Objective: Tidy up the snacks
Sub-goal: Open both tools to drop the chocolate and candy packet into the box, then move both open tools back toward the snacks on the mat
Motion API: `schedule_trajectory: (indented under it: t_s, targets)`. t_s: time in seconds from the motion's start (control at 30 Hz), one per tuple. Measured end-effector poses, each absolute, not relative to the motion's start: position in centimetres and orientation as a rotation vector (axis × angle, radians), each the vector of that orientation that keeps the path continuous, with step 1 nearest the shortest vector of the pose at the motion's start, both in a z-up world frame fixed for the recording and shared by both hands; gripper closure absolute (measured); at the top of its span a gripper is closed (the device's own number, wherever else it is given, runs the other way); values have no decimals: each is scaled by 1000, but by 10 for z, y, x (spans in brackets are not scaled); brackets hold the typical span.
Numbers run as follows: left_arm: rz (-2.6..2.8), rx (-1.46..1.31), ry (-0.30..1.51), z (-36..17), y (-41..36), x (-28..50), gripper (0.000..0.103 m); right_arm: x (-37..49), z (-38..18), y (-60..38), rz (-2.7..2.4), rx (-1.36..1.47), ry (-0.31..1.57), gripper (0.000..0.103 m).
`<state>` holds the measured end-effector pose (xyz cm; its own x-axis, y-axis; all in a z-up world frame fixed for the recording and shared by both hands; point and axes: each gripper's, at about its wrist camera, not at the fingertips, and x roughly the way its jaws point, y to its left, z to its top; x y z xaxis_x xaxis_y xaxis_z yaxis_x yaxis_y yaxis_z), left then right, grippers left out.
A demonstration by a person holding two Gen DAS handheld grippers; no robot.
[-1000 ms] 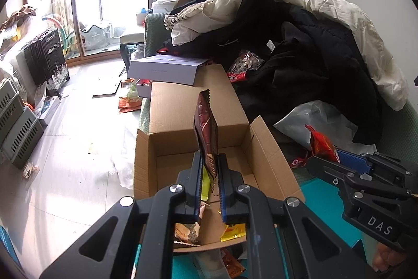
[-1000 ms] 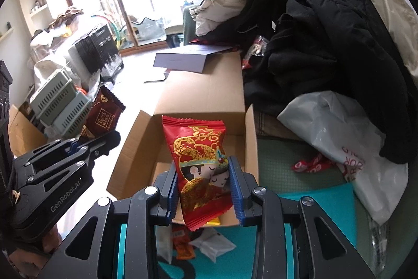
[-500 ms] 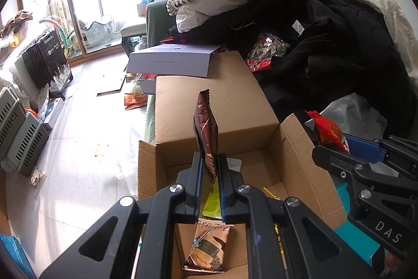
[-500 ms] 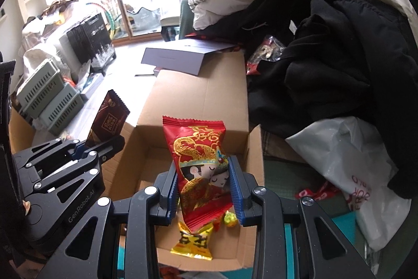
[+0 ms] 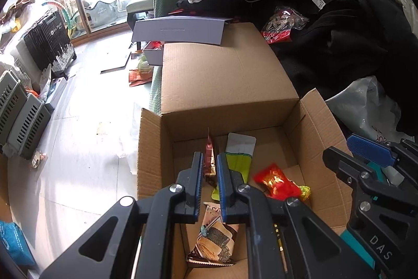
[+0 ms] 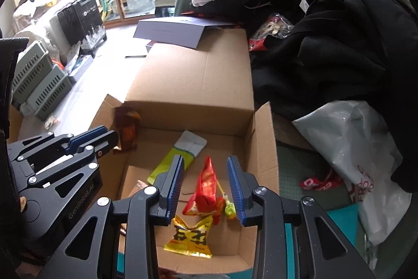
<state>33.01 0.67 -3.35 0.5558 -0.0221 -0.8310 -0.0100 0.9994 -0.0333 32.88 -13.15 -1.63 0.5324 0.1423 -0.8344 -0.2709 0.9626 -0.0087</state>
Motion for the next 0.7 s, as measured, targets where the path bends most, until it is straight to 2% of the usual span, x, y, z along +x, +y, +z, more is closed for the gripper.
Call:
schedule_trajectory:
  t_s: [0.13,0.27,0.43,0.53,0.6,0.67,0.7]
  targets:
    - [17,-32,974,-26,9,325,90,325,-11,-134,219,-167,969,57]
    - [28,-28,964,-15,9,320,72,317,1,-138,217,-165,951,49]
    - [32,-22,927,11,6,306,72,306,21,-142,228,-146,926,48]
    - [33,-26,905,28,5,297,70,297,38,-145,233,-133,899,45]
    - [41,-22,887,40,4,290,59,290,49,-147,236,-126,880,39]
    - [49,-16,861,53,3,281,39,283,61,-150,235,-119,866,39]
    - [48,-14,846,58,2,276,37,278,67,-152,236,-115,859,39]
